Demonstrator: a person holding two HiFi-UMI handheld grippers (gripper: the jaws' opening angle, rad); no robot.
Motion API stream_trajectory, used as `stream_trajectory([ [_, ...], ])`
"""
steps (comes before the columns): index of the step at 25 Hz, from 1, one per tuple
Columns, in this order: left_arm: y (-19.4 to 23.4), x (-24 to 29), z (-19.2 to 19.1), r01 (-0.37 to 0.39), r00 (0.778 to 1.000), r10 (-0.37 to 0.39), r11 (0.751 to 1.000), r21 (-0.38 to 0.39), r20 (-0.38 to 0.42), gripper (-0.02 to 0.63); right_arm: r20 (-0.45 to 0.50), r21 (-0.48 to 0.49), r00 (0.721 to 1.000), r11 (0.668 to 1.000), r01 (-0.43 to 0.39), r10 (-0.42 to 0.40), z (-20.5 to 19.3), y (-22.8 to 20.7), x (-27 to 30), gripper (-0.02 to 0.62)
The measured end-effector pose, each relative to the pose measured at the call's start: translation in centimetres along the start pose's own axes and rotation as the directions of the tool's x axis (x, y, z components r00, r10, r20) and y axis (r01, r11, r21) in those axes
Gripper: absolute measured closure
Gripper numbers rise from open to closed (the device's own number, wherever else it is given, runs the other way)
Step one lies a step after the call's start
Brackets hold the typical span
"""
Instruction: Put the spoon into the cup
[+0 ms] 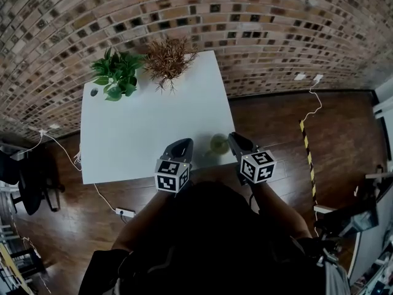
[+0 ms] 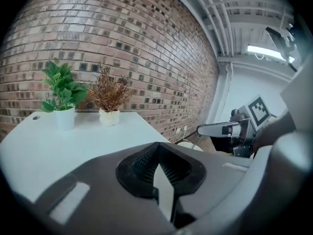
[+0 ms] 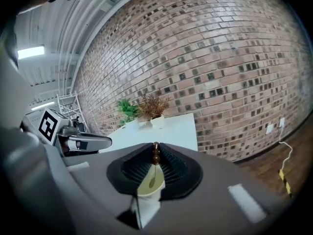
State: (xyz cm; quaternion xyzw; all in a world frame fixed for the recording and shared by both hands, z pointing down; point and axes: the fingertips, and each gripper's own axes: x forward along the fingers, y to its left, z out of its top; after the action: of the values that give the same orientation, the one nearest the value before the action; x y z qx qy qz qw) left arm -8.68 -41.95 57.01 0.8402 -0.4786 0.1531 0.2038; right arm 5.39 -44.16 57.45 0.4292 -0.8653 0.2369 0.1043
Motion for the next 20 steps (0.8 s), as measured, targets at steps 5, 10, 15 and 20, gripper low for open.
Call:
stream_trajectory([
  [5,-0.6,0.3,-1.2,0.03,0.999,-0.03,0.999,0.022,-0.024,0.612,-0.037,-0.006,0.999,1.0,0.007,-0.007,-1.4,-0.2,0.7,0.549],
  [10,-0.6,0.6,-1.5,0.017,1.0,-0.016,0.999,0.042,-0.023,0.612,-0.052,-0.04,0.999,0.999,0.002,-0.004,-2.2,-0.2,1.0,0.546],
  [15,-0.6,0.5,-1.4,0.006,1.0,-0.005,0.999,0.054,-0.022,0.612,-0.079,-0.074,0.996,0.997,0.028,-0.033,-2.7,-0.7,1.1,0.537],
  [20,-0.7,0.4,-1.5,-0.009,1.0,0.01,0.999,0.048,-0.016,0.612,-0.095,-0.092,0.995,0.996,0.02,-0.029,-3.0,-0.9,1.1,0.455],
])
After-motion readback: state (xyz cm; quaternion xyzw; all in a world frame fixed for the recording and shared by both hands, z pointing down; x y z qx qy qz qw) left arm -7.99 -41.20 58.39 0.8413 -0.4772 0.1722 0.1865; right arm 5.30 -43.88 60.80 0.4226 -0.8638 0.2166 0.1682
